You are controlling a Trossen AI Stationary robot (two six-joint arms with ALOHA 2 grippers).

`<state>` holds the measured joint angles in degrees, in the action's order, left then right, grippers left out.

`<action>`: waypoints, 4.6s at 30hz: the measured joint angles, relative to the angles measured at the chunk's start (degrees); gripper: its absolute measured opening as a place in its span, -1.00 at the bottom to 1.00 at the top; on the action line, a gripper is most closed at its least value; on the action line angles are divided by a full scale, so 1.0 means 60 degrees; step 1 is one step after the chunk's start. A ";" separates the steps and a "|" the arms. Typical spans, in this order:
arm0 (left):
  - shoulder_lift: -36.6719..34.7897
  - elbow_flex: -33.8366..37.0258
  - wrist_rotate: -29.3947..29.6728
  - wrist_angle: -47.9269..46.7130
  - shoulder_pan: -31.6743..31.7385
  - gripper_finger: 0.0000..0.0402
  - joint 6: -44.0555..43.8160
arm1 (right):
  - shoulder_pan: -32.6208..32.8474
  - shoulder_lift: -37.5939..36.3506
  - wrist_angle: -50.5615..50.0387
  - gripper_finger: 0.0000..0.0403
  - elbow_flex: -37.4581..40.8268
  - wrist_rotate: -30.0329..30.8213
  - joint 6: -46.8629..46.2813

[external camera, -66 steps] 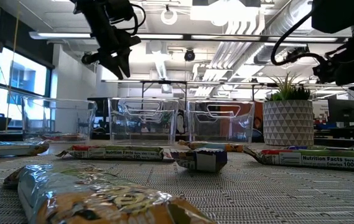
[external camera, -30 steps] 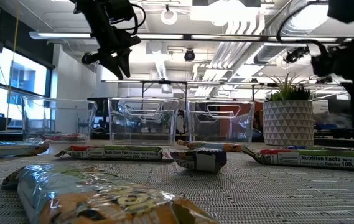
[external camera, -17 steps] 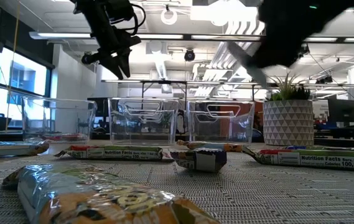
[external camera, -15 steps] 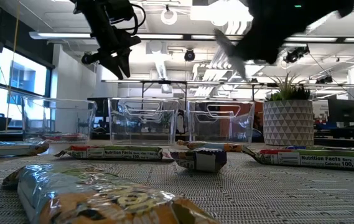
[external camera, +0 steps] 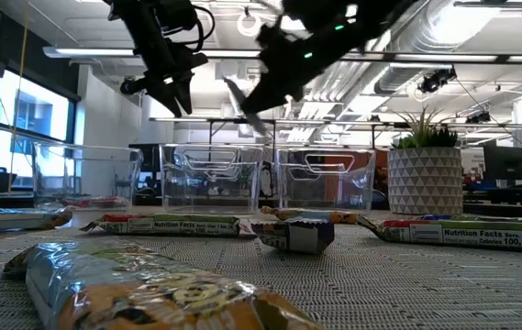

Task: Pick and place Granola Bars by type
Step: Put the yellow granola bar into the middle transparent bin

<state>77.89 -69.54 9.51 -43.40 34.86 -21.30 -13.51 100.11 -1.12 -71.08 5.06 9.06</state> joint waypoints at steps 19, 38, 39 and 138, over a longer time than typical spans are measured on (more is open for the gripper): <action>0.0000 0.0004 0.0072 0.0245 -0.0001 -0.35 0.0000 | -0.0697 0.3000 -0.0192 -0.43 -0.2038 -0.0365 0.0164; 0.0000 0.0004 0.0035 0.0299 0.0002 -0.35 0.0000 | -0.0680 0.2941 -0.0081 -0.43 -0.2162 -0.0637 0.0007; 0.0000 0.0004 0.0035 0.0302 0.0002 -0.35 0.0001 | -0.0683 0.2941 -0.0051 -0.43 -0.2162 -0.0682 -0.0003; 0.0000 0.0004 -0.0002 0.0295 0.0000 -0.35 0.0004 | 0.3140 -0.0278 0.4516 -0.01 0.6647 0.1754 -0.3943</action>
<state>77.89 -69.52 9.50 -41.63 34.86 -21.28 5.34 98.44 25.97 -31.20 15.58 -14.60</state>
